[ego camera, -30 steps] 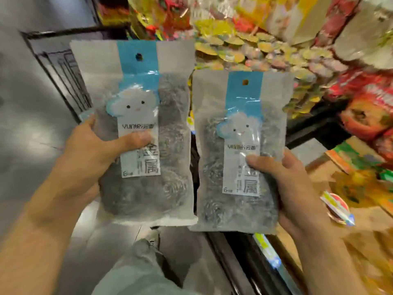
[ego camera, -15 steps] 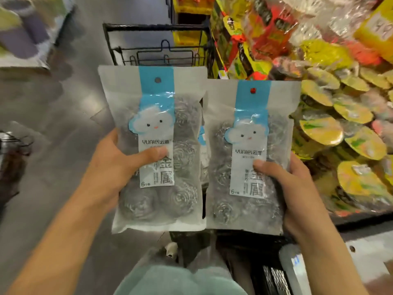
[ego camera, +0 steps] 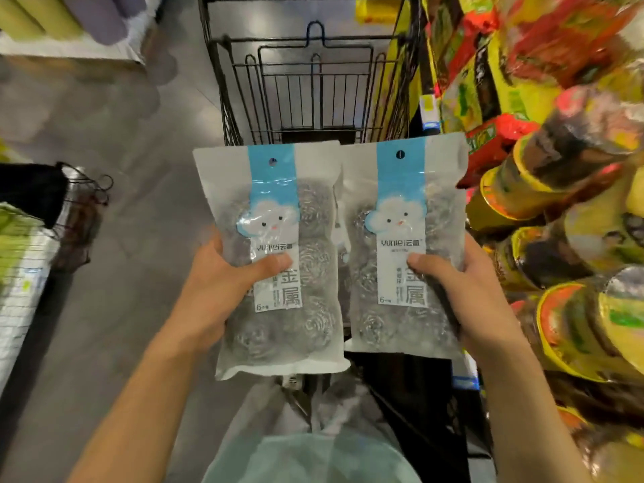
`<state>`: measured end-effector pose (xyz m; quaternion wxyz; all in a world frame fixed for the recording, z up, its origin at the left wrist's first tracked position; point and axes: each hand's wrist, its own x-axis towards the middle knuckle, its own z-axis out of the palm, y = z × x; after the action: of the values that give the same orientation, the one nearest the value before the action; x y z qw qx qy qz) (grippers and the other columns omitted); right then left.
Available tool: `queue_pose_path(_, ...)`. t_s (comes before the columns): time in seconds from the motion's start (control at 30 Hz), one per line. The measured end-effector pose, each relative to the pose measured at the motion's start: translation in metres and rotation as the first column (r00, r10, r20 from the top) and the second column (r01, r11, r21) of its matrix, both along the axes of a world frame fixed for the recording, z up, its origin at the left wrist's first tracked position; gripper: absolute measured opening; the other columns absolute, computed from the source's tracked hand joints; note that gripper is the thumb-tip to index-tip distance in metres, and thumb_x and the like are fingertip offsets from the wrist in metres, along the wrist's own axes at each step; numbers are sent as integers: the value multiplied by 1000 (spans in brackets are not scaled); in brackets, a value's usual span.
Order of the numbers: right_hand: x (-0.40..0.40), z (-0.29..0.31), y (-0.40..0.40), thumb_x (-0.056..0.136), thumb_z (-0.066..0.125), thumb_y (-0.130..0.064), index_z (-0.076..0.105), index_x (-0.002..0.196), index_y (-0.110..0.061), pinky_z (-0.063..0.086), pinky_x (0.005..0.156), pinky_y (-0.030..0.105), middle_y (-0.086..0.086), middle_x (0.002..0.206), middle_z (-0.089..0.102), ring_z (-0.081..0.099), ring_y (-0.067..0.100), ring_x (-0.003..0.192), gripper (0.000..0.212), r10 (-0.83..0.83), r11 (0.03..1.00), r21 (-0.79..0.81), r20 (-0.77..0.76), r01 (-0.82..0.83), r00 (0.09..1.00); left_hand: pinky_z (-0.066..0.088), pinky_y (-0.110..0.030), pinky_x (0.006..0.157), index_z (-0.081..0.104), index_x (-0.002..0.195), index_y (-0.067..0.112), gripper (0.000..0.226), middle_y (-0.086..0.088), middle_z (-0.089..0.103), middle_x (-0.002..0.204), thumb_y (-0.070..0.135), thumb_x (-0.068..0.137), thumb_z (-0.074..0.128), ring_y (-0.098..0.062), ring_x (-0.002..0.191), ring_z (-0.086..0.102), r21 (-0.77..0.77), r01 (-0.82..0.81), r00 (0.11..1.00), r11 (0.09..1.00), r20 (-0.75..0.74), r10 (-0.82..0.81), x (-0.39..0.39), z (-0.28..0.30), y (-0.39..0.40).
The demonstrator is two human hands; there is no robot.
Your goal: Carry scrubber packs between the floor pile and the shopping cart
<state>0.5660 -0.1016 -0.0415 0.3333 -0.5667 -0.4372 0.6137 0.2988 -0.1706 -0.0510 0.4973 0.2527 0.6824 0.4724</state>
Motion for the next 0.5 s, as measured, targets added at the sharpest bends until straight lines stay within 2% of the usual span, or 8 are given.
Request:
queue_pose_path(0.1, -1, -27, 22, 92, 68, -1, 64, 121, -21, 60, 68, 22, -9, 103, 80, 77, 11, 91, 36, -22, 1000, -13, 45, 23, 999, 63, -26, 74, 65, 115, 22, 57, 7, 81, 101, 13, 63, 87, -13, 93, 78, -48, 6, 1000, 999, 0, -6, 2, -27, 18)
queue_pose_path(0.2, -5, -75, 41, 90, 72, -6, 64, 123, -21, 62, 78, 31, -5, 106, 79, 76, 12, 93, 37, -26, 997, -66, 141, 36, 990, 62, -36, 88, 65, 117, 21, 53, 6, 80, 105, 8, 71, 89, -12, 96, 77, -113, 26, 1000, 993, -9, -27, 0, -61, 31)
queue_pose_path(0.3, -10, -133, 57, 86, 77, -14, 63, 119, -22, 59, 91, 43, 0, 111, 77, 74, 19, 97, 37, 18, 984, -175, 235, 24, 972, 57, -44, 98, 61, 128, 20, 67, 6, 78, 114, 19, 69, 94, -12, 103, 75, -186, 45, 998, 981, -34, -52, -3, -91, 41)
queue_pose_path(0.37, -15, -165, 68, 85, 77, -21, 61, 117, -24, 57, 92, 43, -1, 111, 74, 71, 20, 100, 36, 109, 975, -221, 320, -38, 941, 57, -44, 99, 61, 129, 21, 70, 9, 77, 115, 22, 68, 95, -9, 102, 75, -207, 34, 998, 978, -46, -44, -3, -104, 43)
queue_pose_path(0.5, -22, -203, 86, 85, 72, -35, 57, 123, -21, 50, 91, 39, -5, 107, 67, 64, 24, 107, 43, 235, 957, -266, 472, -117, 849, 59, -42, 95, 62, 128, 18, 68, 7, 79, 109, 15, 68, 93, -10, 97, 76, -229, -4, 1000, 973, -22, -1, -7, -111, 39)
